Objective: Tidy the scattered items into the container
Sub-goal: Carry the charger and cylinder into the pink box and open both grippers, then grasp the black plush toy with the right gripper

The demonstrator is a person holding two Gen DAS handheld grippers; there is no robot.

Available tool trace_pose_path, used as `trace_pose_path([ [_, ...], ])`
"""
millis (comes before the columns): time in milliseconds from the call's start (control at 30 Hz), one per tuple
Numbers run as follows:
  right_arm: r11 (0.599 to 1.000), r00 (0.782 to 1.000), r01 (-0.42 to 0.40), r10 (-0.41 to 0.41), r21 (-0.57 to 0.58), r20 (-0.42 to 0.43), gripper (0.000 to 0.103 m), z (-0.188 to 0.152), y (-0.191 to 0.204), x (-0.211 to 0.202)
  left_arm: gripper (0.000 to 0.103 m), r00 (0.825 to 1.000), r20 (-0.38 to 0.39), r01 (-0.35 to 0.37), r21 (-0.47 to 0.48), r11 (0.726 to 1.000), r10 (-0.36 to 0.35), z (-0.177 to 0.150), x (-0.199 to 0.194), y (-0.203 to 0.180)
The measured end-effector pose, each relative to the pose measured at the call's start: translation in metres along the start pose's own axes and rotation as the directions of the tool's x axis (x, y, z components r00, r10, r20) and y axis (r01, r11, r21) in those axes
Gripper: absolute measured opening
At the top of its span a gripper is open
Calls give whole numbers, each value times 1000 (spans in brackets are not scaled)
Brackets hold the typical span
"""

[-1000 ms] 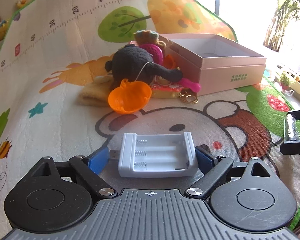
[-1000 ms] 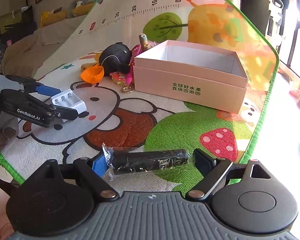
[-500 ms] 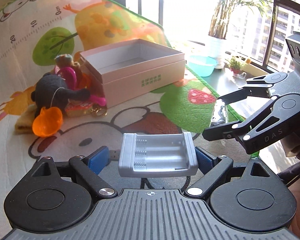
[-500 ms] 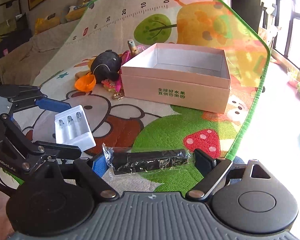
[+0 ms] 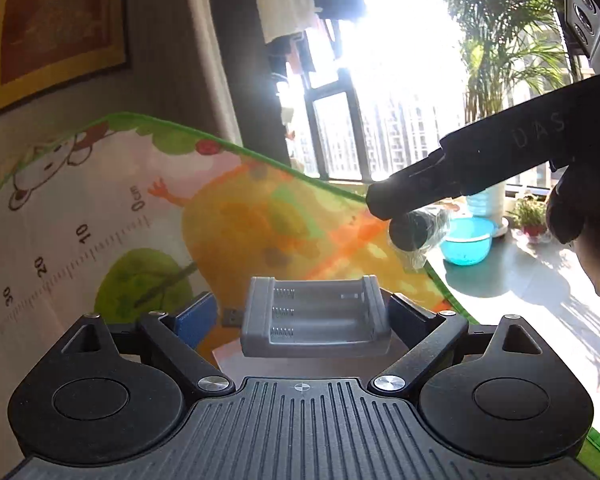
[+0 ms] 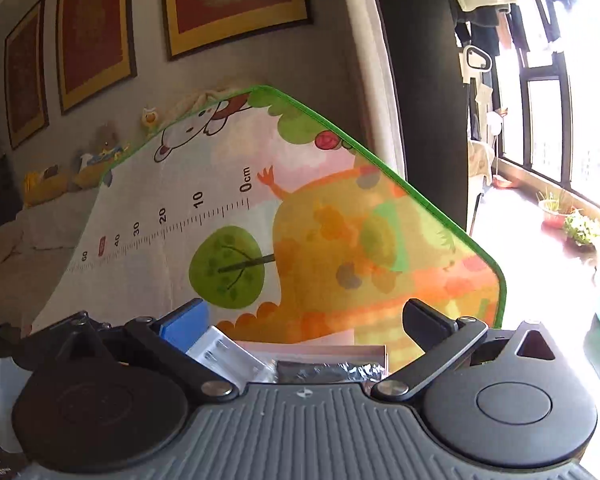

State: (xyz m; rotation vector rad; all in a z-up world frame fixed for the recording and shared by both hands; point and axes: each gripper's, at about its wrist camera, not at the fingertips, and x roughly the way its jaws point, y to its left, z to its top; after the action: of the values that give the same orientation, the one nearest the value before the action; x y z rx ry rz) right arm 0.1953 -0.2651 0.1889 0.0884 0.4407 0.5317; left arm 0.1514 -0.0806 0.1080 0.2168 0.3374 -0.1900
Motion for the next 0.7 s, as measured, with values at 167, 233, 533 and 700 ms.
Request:
trace_pose_path([
  [167,1000,1000,-13,13,-1,3,103,-20,-4,-5,101,997,-73,17,-46,999,-20,-25,-14,14],
  [233,1000,1000,0,0,-18,-23,103,-35,-1,-4,101,993,-122,5,-49,999,-11,-42,-29,18],
  [533,970,991,-41,8,-240,-135,103,-124,60,-16,102,937,-332,-178,-173,969,112,-127,-91,51],
  [700,909,990,-62,2,-412,-144,91,-165,115,-16,102,908,-378,-274,-205,940,182,-160,-115,59],
])
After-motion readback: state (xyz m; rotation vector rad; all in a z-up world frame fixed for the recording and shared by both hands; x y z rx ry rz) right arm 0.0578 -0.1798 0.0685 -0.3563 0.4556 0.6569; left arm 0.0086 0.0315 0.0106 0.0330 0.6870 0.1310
